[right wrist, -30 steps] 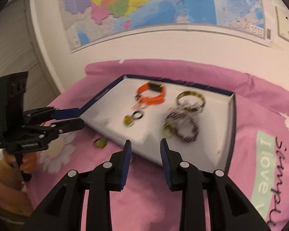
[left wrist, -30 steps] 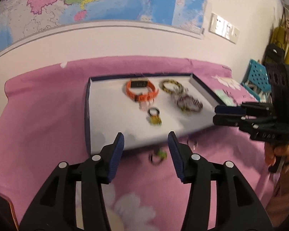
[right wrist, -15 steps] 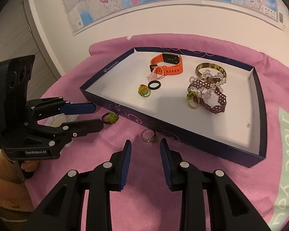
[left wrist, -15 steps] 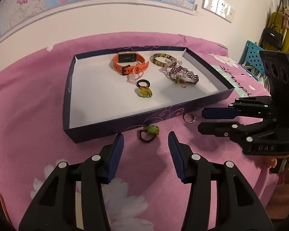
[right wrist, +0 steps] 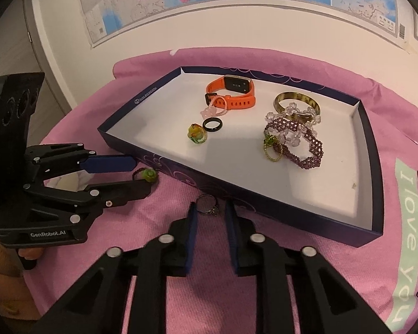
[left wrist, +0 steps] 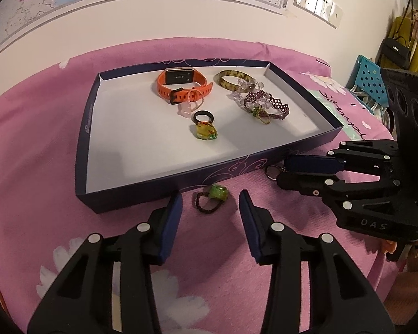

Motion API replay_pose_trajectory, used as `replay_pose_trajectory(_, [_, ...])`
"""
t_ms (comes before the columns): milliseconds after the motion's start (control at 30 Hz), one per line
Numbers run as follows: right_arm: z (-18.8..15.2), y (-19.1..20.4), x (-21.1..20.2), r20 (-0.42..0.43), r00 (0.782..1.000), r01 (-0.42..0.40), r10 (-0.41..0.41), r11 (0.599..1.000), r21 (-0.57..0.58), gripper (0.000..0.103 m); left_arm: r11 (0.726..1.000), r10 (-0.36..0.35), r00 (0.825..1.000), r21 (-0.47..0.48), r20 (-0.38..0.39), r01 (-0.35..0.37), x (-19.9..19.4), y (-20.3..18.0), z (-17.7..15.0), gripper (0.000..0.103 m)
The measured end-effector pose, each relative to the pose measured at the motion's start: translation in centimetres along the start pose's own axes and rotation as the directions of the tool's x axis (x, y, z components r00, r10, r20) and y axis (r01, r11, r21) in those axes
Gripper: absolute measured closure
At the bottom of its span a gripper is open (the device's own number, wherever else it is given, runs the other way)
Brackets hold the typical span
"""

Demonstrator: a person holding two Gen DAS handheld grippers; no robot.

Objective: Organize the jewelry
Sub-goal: 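Move the left gripper to the green stone ring while the right gripper reaches the silver ring, then grasp the green stone ring with the left gripper while the right gripper grasps the silver ring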

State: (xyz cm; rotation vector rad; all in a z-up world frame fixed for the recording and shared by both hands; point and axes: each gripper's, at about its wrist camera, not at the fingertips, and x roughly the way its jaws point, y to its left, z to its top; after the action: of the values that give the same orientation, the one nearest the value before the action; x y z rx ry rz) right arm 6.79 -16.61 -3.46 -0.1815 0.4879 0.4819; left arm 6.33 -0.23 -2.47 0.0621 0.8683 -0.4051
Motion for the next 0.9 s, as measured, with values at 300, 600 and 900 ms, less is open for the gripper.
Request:
replay_pose_trajectory(300, [-0.3, 0.0, -0.1, -0.003, 1.000, -0.019, 0.019, 1.000, -0.018, 0.100, 1.000, -0.007, 1.000, 0.011, -0.010, 0.007, 0.1, -0.3, -0.2, 0.079])
replay_pose_trajectory(600, [-1.0, -0.6, -1.3, -0.010, 0.999, -0.036, 0.036, 0.999, -0.004, 0.099, 0.998, -0.053, 0.998, 0.035, -0.015, 0.053, -0.8, -1.0, -1.3, 0.083])
replay_pose_trajectory(900, [-0.5, -0.4, -0.7, 0.000, 0.999, -0.036, 0.036, 0.999, -0.001, 0.083, 0.999, -0.026, 1.000, 0.043, -0.001, 0.026, -0.6, -0.9, -0.6, 0.068])
